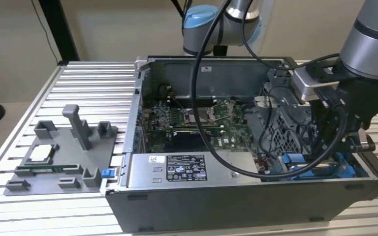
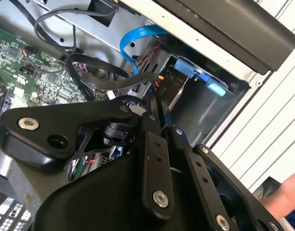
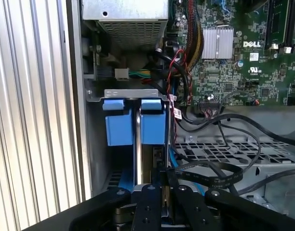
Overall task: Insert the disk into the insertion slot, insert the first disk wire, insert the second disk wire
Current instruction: 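Insert the second disk wire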
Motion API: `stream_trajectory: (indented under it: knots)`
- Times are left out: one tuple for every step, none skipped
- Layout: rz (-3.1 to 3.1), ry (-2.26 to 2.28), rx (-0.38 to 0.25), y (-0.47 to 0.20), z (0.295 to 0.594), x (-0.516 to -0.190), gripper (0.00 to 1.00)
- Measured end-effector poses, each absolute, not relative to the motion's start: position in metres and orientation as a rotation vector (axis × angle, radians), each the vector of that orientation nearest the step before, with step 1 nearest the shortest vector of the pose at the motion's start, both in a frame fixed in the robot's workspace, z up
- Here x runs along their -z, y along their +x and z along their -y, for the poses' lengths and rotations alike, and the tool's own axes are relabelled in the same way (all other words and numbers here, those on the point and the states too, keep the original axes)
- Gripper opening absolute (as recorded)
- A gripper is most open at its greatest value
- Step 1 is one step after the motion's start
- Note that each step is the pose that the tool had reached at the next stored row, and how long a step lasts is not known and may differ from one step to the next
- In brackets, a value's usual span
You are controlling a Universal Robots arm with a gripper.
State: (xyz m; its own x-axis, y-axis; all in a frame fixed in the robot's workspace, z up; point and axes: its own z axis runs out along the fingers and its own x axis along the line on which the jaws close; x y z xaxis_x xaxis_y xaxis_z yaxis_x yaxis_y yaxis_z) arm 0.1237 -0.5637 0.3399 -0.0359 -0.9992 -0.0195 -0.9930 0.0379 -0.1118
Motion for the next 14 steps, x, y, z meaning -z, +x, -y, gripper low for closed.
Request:
stream_trajectory:
  knots:
    - [-2.195, -2.115, 0.102, 0.1237, 0.5637, -0.3392, 0.0]
    - [-2.195, -2.115, 0.102, 0.1238, 0.5636, -0.3384, 0.0]
    - [-2.195, -2.115, 0.103, 0.1238, 0.5636, -0.3378, 0.0]
    - [-2.195, -2.115, 0.103, 0.1238, 0.5636, -0.337, 0.0]
    - [-2.195, -2.116, 0.104, 0.1238, 0.5636, -0.3362, 0.0]
    - [-2.195, -2.116, 0.104, 0.1239, 0.5637, -0.3352, 0.0]
    - [-2.195, -2.116, 0.103, 0.1239, 0.5636, -0.3341, 0.0]
    - [-2.195, -2.115, 0.103, 0.1239, 0.5636, -0.3331, 0.0]
    - [-2.195, -2.115, 0.102, 0.1239, 0.5636, -0.3321, 0.0]
    - [-2.195, -2.115, 0.102, 0.124, 0.5636, -0.3315, 0.0]
    - [-2.195, -2.115, 0.102, 0.1239, 0.5637, -0.3316, 0.0]
    - [-2.195, -2.115, 0.102, 0.1239, 0.5637, -0.3316, 0.0]
    - [-2.195, -2.115, 0.102, 0.1239, 0.5636, -0.3315, 0.0]
    - [-2.195, -2.115, 0.102, 0.1239, 0.5636, -0.3313, 0.0]
